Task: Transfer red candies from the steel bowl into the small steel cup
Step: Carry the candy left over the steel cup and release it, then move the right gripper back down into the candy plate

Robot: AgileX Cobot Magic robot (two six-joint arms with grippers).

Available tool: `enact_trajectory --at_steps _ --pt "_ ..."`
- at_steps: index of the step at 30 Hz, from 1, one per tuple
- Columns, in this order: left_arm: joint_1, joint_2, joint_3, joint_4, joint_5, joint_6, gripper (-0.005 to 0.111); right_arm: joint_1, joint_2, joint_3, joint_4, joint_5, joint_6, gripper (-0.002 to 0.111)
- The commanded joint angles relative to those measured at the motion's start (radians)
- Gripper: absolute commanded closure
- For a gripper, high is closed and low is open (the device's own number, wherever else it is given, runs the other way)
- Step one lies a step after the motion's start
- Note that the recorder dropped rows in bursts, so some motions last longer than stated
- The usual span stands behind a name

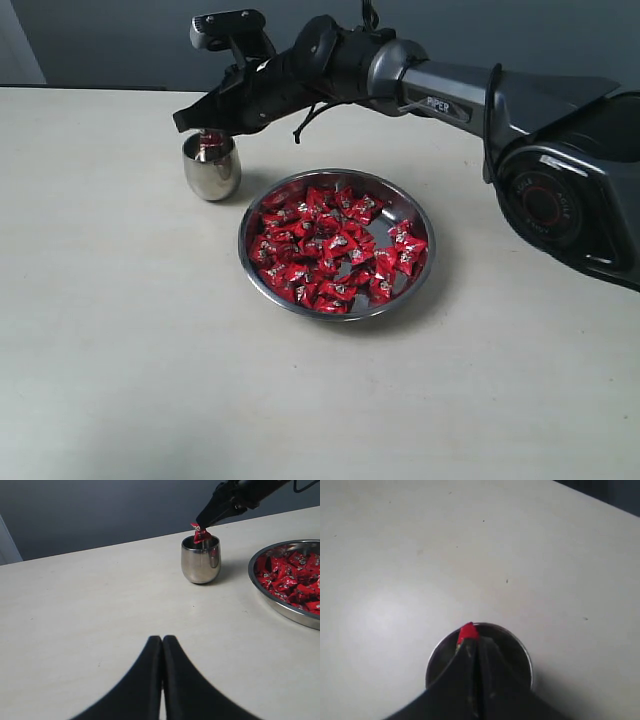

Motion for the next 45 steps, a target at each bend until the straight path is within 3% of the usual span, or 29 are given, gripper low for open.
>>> enact_trajectory --at_steps 1,3,5,11,17,21,26,45 --pt "-0.003 -0.004 -0.001 -0.001 -0.009 -0.005 0.106 0.001 -0.005 -0.005 -0.004 0.021 -0.007 0.09" --pt "-0.003 -0.004 -0.001 -0.001 -0.009 -0.005 0.106 0.001 -0.005 -0.005 -0.004 0.024 -0.007 0.075" --pt "-0.003 -0.004 -0.001 -0.001 -0.009 -0.005 0.106 0.001 -0.005 -0.005 -0.004 0.024 -0.007 0.069" --pt "-0.003 -0.004 -0.001 -0.001 -0.009 -0.005 0.106 -0.001 -0.043 -0.005 -0.04 0.094 -0.007 0.071" --pt "-0.003 -0.004 -0.001 -0.001 -0.009 -0.005 0.106 -0.006 -0.145 -0.005 -0.291 0.293 0.117 0.071" --pt "-0.003 -0.004 -0.001 -0.001 -0.009 -0.005 0.106 -0.006 -0.176 -0.005 -0.55 0.55 0.296 0.071" --pt "-0.003 -0.004 -0.001 -0.001 -0.009 -0.005 0.106 -0.006 -0.134 -0.005 -0.648 0.72 0.372 0.071" --pt "-0.003 -0.004 -0.001 -0.001 -0.009 -0.005 0.106 -0.006 -0.037 -0.004 -0.676 0.72 0.476 0.071"
